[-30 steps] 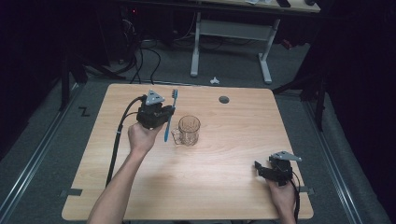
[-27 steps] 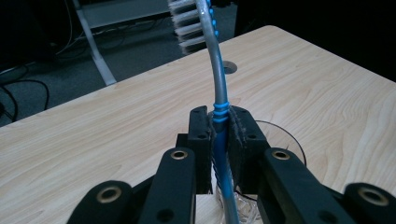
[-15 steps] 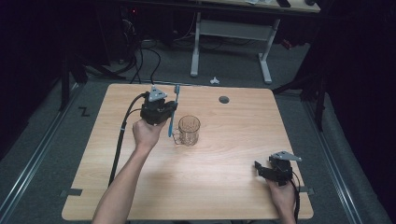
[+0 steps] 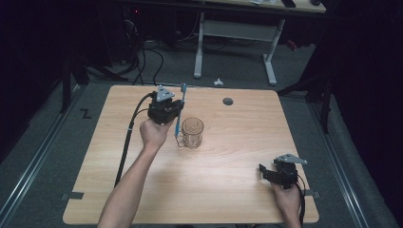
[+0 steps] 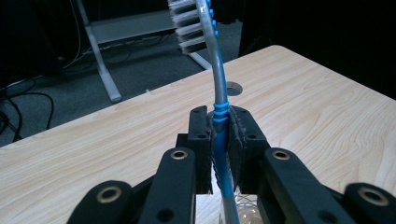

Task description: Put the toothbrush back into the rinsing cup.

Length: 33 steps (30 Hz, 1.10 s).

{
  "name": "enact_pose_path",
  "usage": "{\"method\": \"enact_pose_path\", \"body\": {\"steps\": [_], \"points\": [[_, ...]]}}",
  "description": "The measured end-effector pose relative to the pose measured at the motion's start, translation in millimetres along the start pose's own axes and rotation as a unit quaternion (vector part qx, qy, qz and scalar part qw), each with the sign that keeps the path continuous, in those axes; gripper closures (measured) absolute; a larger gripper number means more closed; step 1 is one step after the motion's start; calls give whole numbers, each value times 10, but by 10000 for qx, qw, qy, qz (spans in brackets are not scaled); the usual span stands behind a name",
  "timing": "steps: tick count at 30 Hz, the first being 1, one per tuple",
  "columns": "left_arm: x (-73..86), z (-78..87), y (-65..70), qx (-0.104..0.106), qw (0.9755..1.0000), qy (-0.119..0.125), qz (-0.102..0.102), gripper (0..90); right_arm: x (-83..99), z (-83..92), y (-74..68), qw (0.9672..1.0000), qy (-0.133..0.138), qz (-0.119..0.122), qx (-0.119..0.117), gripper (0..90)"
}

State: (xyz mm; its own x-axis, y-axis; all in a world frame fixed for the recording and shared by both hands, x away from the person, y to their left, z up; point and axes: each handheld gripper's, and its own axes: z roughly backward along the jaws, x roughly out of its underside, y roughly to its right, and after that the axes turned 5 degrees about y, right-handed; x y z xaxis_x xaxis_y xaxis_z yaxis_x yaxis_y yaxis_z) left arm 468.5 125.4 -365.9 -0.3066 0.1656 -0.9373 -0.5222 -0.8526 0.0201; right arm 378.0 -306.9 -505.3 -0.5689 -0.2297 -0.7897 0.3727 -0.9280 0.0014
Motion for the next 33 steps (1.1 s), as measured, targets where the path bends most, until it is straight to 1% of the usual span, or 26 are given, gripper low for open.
{"method": "enact_pose_path", "body": {"steps": [5,12,17,21,33], "points": [[0,-12,-1,26,10000,67,17,803,0,0,0,10000,-1,1,1,311],[18,-67,5,28,10000,45,23,803,0,0,1,10000,2,-10,-5,311],[30,-89,29,56,10000,-29,-49,802,0,0,3,10000,5,-11,-9,311],[33,-77,30,85,9999,-97,-108,800,0,0,3,10000,6,-15,-11,311],[29,-23,23,229,9993,-257,-155,797,0,0,1,10000,1,-10,-4,311]]}}
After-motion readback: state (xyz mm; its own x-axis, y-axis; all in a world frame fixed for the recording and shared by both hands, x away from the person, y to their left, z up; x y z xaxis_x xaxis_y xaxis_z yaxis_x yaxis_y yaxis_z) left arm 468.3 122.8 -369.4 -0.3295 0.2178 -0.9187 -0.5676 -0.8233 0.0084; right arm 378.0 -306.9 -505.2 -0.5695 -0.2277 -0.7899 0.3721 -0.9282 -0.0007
